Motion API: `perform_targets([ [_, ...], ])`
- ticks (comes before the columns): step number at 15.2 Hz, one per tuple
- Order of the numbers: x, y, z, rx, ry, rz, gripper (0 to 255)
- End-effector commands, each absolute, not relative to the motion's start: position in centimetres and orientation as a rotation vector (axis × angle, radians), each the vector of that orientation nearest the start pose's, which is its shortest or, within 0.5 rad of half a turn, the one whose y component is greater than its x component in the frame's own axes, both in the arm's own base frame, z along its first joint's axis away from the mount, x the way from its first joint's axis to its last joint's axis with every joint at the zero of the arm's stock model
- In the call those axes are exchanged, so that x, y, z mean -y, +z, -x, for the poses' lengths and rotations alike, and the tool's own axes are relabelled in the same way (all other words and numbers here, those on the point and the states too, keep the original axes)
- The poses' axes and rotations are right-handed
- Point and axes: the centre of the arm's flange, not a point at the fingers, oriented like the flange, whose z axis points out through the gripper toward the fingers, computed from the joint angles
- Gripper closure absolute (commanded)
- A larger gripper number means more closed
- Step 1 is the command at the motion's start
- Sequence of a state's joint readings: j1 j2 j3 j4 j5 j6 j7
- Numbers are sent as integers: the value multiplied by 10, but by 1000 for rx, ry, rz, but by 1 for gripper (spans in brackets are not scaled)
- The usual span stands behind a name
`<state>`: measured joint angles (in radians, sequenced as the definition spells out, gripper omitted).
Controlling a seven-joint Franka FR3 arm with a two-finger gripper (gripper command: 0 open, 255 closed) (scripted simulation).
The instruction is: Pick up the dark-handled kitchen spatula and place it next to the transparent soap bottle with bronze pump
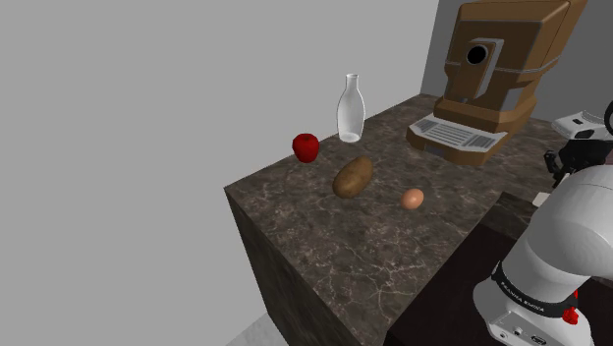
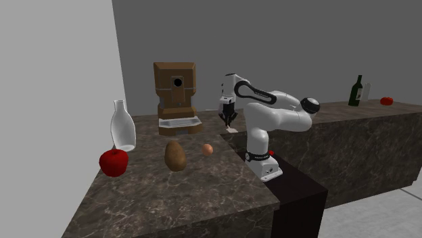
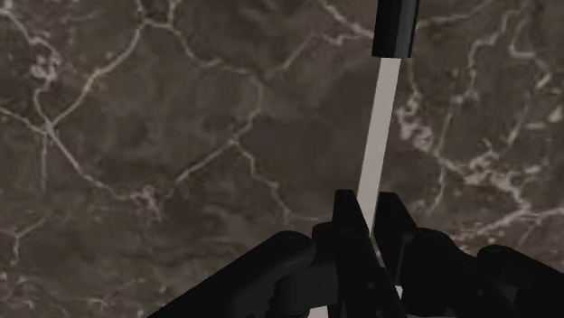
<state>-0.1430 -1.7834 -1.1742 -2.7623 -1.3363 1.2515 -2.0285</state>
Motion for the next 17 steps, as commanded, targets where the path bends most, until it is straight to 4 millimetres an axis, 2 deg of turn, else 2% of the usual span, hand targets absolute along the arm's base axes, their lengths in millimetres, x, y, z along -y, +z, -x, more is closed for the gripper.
perform_targets([
  [1,325,341,-20,2162,74,2332,255],
  [7,325,341,-20,2162,74,2332,255],
  [8,325,341,-20,2162,74,2332,0],
  [13,325,341,-20,2162,74,2332,0],
  [17,322,391,-21,2162,74,2332,0],
])
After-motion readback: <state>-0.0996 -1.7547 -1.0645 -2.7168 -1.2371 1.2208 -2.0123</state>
